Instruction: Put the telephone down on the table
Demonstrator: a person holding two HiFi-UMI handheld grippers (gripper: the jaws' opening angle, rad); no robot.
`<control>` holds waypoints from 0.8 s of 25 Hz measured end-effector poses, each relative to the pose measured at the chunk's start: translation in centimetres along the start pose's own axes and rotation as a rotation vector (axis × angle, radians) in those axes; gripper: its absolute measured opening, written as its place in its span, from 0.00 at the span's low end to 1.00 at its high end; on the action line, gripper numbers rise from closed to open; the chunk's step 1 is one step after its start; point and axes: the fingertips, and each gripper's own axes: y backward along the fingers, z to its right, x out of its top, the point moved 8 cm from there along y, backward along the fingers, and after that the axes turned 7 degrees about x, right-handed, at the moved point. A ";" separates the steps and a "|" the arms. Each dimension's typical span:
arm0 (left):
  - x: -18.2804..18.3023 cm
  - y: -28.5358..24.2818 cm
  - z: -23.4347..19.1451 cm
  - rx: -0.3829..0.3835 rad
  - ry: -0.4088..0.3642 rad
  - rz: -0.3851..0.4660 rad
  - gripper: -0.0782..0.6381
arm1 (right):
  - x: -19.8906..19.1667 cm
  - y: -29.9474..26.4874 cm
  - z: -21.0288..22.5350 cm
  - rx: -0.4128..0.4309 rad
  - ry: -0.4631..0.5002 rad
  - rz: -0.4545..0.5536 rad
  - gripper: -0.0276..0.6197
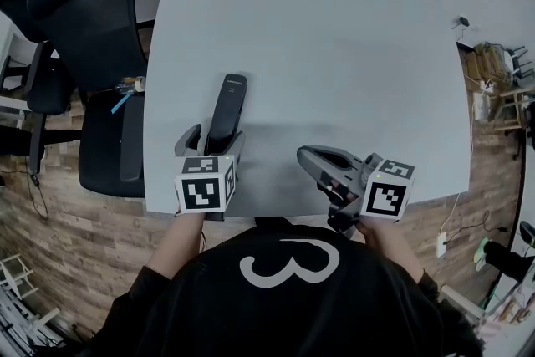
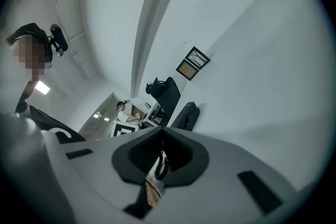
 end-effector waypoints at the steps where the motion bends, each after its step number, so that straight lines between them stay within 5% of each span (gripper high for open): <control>1: 0.1 1.0 -0.3 -0.007 0.023 0.019 0.63 | -0.3 0.1 -0.4 0.001 0.007 0.001 0.05; 7: -0.6 8.2 -0.2 -0.180 0.196 0.067 0.62 | -2.5 0.7 -4.4 0.027 0.072 0.005 0.05; 11: -2.3 13.9 0.0 -0.293 0.259 0.138 0.48 | -4.7 0.6 -8.2 0.065 0.127 0.003 0.05; 20: -9.0 26.6 -0.6 -0.387 0.253 0.276 0.14 | -12.1 1.1 -18.4 0.127 0.268 0.020 0.05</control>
